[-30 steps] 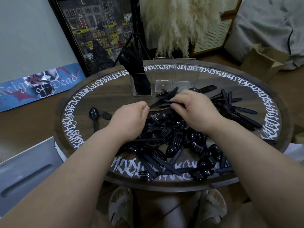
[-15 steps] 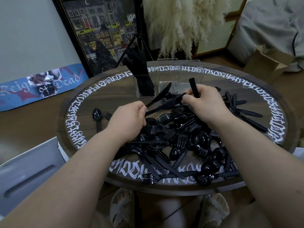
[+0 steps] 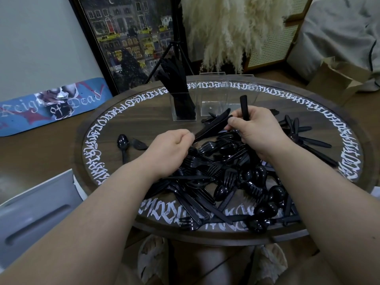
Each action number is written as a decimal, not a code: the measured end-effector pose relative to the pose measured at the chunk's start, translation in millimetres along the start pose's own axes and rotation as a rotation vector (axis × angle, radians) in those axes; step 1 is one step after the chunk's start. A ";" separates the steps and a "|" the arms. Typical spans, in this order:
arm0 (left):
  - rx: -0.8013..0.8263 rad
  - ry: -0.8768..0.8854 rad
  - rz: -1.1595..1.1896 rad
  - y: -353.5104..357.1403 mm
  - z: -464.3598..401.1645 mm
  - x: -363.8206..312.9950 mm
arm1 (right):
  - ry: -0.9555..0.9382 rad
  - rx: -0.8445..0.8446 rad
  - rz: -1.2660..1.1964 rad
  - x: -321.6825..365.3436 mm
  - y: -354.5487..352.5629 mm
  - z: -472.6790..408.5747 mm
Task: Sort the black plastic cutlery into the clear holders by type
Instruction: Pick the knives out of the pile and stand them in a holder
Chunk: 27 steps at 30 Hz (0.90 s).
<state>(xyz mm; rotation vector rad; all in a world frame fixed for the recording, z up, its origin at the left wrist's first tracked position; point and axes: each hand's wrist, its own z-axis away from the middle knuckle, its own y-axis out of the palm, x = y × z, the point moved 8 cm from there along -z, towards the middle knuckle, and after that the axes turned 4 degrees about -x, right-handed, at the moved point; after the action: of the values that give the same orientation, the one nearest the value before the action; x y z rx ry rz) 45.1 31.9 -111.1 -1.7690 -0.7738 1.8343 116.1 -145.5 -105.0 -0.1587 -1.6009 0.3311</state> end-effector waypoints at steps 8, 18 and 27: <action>-0.147 -0.003 -0.192 -15.1 -3.9 3.7 | 0.045 0.102 0.132 5.1 3.1 8.2; -0.019 0.027 -0.166 4.3 -5.4 -9.4 | -0.265 0.274 0.488 19.9 30.5 23.0; -0.052 0.021 -0.184 -4.3 -6.8 -4.6 | -0.137 0.058 0.500 1.7 -8.3 5.1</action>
<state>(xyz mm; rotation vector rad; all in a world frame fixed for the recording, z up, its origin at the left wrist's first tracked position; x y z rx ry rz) 51.9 32.4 -104.9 -1.6850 -0.9501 1.6868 111.8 -153.4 -100.9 -0.5034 -1.6720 0.7875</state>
